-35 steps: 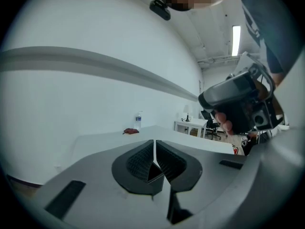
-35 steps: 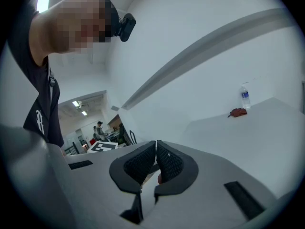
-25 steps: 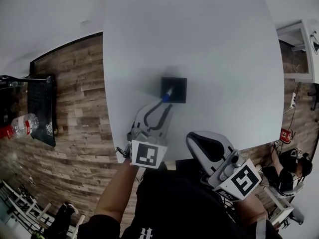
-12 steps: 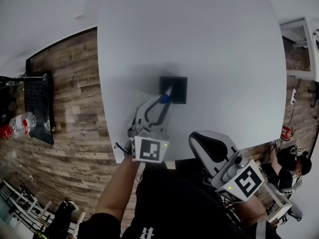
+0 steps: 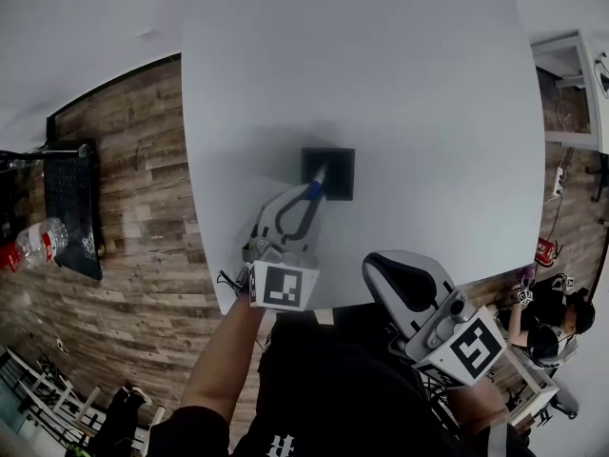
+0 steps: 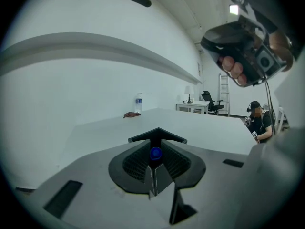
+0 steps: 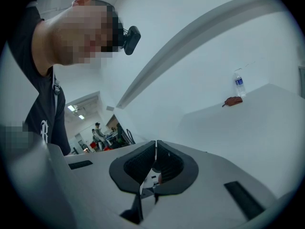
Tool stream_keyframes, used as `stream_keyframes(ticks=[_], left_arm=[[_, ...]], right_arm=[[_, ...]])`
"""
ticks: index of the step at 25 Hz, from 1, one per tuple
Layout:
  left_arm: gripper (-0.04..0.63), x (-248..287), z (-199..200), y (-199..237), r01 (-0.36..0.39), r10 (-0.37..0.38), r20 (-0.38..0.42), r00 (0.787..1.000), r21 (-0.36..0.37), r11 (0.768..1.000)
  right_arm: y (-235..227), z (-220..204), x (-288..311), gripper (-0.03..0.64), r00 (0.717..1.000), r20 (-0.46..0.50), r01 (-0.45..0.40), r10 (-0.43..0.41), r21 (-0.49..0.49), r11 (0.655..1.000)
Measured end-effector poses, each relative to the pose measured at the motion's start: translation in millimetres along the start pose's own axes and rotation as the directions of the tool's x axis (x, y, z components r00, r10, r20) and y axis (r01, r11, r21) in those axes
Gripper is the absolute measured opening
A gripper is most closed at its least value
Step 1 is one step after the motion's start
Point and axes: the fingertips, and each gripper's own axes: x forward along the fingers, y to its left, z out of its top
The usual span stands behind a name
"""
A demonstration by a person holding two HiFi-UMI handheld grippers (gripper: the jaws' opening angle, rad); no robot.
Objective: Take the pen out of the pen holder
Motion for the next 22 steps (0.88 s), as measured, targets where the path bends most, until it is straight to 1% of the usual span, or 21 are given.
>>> stream_keyframes(ticks=[6, 12, 15, 20, 22], left_arm=[[0.072, -5.2, 6.4, 5.3, -0.015, 0.015, 0.01, 1.0, 0.005, 1.0], [0.071, -12.6, 22.3, 7.9, -0.016, 0.015, 0.034, 0.999, 0.031, 0.999], [0.071, -18.0, 35.9, 10.9, -0.014, 0.011, 0.055, 0.998, 0.053, 0.998], [0.071, -31.4, 58.6, 11.4, -0.013, 0.008, 0.084, 0.996, 0.054, 0.998], [0.071, -37.3, 68.8, 10.6, -0.011, 0.004, 0.099, 0.995, 0.068, 0.998]], right_arm=[[1.9, 1.0, -4.0, 0.017, 1.0, 0.015, 0.01, -0.01, -0.009, 1.0], [8.1, 4.7, -5.5, 0.017, 1.0, 0.028, 0.008, -0.007, -0.035, 0.999], [12.6, 11.1, -5.3, 0.017, 0.999, 0.049, 0.01, -0.008, -0.052, 0.999], [18.3, 20.3, -8.9, 0.017, 0.997, 0.074, 0.025, -0.02, -0.073, 0.997], [20.3, 22.9, -9.8, 0.017, 0.996, 0.081, 0.031, -0.024, -0.082, 0.996]])
